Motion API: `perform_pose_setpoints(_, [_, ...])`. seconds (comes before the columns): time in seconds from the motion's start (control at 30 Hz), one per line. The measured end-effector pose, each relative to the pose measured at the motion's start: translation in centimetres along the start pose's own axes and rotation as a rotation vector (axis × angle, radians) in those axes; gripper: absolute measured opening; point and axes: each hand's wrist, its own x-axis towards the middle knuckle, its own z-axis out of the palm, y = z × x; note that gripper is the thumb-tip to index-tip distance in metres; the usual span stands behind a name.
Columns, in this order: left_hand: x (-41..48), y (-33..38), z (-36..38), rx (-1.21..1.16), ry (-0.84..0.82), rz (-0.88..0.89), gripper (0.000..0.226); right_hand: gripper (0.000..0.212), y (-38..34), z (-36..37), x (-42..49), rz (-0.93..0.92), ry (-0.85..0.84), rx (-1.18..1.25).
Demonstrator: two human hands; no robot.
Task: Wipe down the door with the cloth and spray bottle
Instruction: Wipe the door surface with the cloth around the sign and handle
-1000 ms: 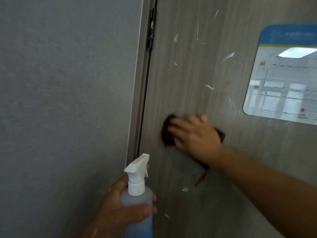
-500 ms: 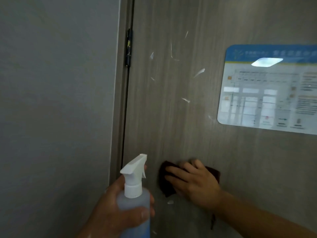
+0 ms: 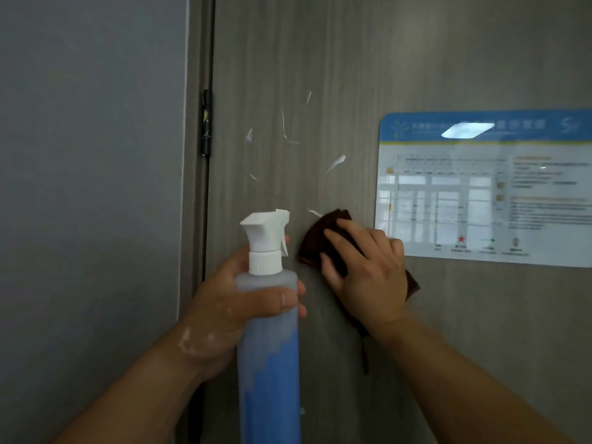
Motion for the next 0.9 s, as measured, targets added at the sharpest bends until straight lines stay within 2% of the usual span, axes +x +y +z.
perform_pose_setpoints(0.37, [0.2, -0.5, 0.3, 0.091, 0.017, -0.04, 0.076, 0.031, -0.8, -1.0, -5.4, -0.042, -0.088, 0.037])
perform_pose_setpoints(0.73, [0.0, -0.5, 0.6, 0.147, 0.068, 0.003, 0.069, 0.03, -1.0, -0.8, -5.5, -0.054, -0.074, 0.008])
perform_pose_setpoints(0.9, [0.0, 0.1, 0.8, 0.24, 0.101, 0.04, 0.061, 0.031, -1.6, 0.8, -0.8, -0.049, -0.046, -0.007])
